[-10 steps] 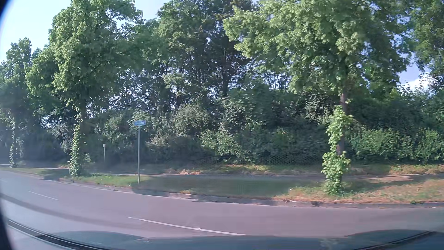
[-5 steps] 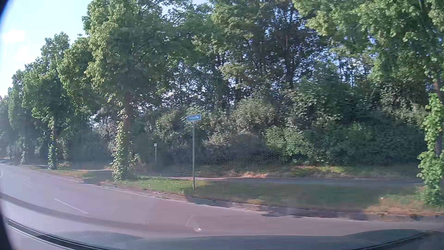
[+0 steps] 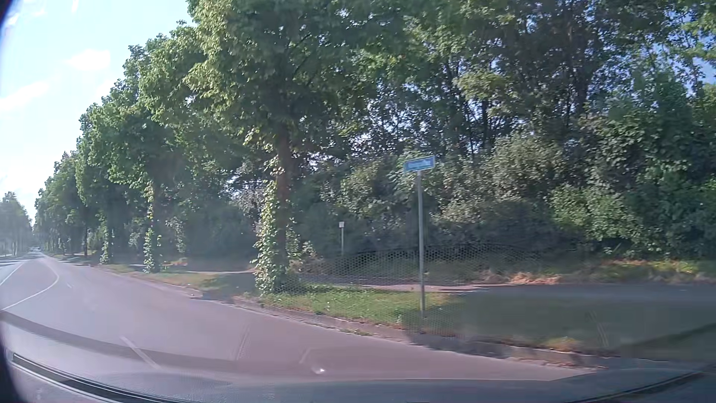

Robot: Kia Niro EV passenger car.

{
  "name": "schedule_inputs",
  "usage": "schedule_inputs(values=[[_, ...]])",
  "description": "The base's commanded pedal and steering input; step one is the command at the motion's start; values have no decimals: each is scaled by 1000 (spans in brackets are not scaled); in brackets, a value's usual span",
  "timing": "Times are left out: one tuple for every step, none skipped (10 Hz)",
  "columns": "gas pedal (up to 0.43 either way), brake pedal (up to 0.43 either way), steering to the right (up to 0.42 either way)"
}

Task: Follow the waypoints while adhering to traffic rules and regulations

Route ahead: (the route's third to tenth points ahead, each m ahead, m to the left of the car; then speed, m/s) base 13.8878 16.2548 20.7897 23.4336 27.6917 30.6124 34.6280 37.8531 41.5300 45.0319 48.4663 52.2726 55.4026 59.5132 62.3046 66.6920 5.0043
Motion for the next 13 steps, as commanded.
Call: schedule_inputs(values=[[319, 18, -412], [319, 12, -412], [319, 18, -408], [319, 18, -403], [319, 18, -389], [319, 12, -369], [319, 12, -337], [319, 18, -307], [319, 18, -281], [319, 12, -266], [319, 12, -253], [319, 18, -231], [311, 12, -192]])
